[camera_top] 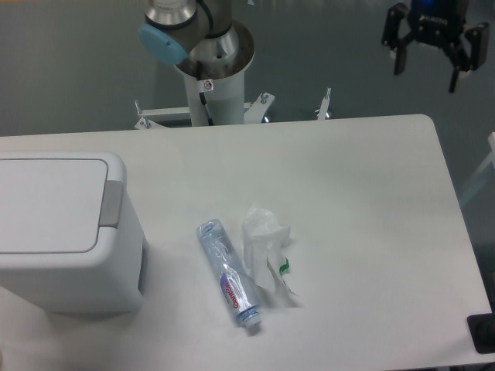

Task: Open the trash can
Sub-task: 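Move the open gripper down toward the white trash bin lid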

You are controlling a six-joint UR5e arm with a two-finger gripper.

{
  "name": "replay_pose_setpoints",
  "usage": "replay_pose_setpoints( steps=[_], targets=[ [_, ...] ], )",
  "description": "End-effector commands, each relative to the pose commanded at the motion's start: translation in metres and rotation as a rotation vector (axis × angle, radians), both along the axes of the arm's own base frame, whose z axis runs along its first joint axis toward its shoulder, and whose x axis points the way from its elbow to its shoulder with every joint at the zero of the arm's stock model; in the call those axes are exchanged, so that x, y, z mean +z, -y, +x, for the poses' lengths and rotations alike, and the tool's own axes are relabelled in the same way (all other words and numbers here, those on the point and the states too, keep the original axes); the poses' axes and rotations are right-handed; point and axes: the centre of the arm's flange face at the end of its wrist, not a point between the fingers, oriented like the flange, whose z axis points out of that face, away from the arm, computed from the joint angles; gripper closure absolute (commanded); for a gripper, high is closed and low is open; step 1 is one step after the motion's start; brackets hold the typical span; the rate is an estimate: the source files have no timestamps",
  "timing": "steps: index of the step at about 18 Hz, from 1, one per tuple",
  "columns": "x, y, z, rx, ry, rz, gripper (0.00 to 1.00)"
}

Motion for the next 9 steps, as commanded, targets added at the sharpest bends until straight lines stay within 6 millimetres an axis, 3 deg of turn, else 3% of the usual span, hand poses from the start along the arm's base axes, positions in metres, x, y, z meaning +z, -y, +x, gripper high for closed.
replay_pose_setpoints(
  steps=[3, 9],
  targets=[
    [-0.006, -0.058, 0.022, 0.216, 0.077, 0.096, 0.0],
    [-0.014, -0.127, 0.069, 0.403, 0.194, 0.183, 0.0]
  ],
)
